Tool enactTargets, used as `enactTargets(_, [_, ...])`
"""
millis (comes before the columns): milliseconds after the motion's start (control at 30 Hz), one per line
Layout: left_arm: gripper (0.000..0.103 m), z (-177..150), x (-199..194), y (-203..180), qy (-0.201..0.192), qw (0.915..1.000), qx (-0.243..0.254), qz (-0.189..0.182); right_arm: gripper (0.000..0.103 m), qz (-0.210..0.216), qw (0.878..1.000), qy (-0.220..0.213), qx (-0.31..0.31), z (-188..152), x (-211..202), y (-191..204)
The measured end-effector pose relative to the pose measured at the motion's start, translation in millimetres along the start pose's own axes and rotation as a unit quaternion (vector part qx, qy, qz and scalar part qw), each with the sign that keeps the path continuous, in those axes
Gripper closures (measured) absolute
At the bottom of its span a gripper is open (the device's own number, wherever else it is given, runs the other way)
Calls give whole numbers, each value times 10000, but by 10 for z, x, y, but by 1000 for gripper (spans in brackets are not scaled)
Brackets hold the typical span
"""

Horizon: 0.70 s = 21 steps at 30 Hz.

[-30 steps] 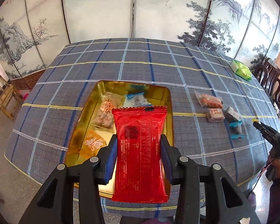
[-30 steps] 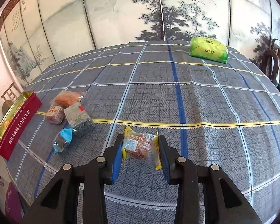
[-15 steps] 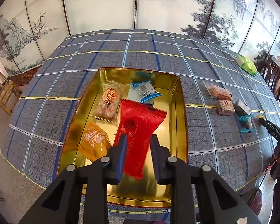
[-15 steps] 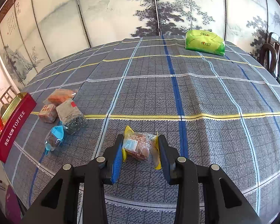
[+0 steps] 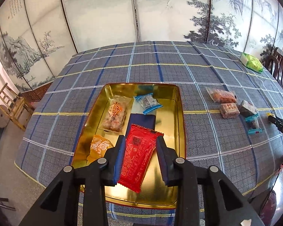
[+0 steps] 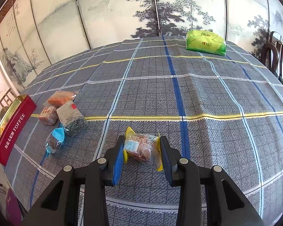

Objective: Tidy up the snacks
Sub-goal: 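Lower the red packet into the tin and open the left gripper while the right carries the candy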

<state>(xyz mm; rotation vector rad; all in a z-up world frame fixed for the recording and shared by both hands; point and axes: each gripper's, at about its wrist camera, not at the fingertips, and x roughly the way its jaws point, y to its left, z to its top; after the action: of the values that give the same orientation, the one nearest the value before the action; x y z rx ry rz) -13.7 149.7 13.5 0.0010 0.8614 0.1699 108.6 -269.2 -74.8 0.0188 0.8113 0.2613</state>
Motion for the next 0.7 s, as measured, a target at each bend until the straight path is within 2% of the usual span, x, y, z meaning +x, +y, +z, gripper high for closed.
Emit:
enactTargets(233, [47,-15,-102,-138,-340,9984,208,403,66,52,9998,-170,0,54,-213,94])
enactTargets(333, [44,-26,-131,-152,-428,9977,235,471,66,134,9995,-265,-119,99,-322,232])
enactTargets(467, [40,-46,-148,-131,-501,9969,243,563,66,345,9981,-378,-353,184,-459,526])
enactTargets(700, [31,-102,-175,-20,-677,9939,218,844,66,847,9907,-549,-915,362,-641,1261])
